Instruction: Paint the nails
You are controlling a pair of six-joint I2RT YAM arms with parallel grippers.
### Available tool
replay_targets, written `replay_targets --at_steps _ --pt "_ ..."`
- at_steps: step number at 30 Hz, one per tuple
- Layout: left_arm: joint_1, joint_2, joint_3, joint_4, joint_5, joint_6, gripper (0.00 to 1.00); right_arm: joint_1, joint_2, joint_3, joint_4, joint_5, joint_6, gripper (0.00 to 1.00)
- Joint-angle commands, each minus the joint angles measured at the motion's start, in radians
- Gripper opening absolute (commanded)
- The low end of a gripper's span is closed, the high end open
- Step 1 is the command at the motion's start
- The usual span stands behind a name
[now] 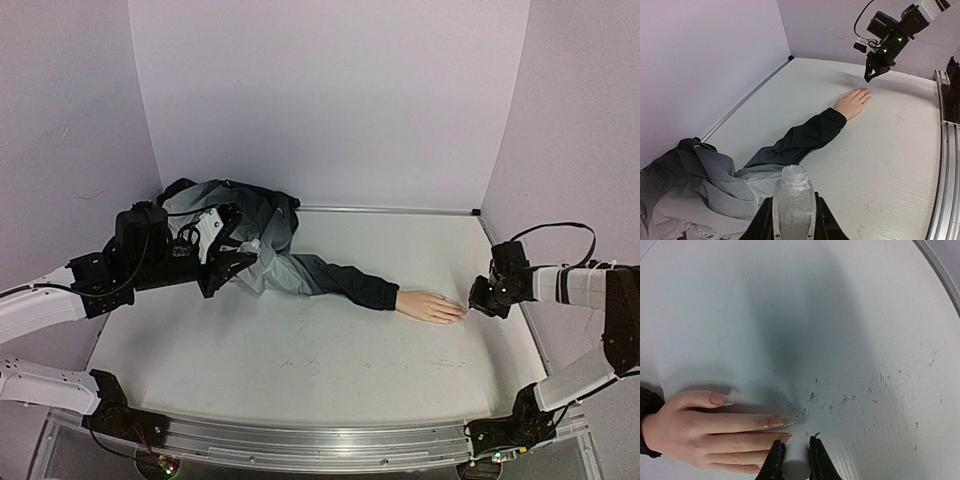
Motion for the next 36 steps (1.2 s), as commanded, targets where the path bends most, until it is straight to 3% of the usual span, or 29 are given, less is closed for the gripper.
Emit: replay_targets --at_steps 1,10,14,36 --pt "-0.001 -0.024 0.055 0.023 0.009 -0.001 0.00 -0.004 0.000 0.035 -0.030 0.036 0.017 0.00" --pt "0.000 -0.024 0.056 0.022 0.011 -0.001 0.00 -0.004 -0.066 0.041 -0.079 0.053 0.010 0.00" --pt "0.000 -0.025 0.056 0.022 0.016 -0.004 0.00 -0.004 -0.102 0.036 -0.074 -0.009 -0.042 0.00" --pt "0.000 -0.028 0.055 0.020 0.013 -0.004 0.00 -0.004 -0.018 0.052 -0.029 -0.052 -0.053 0.00"
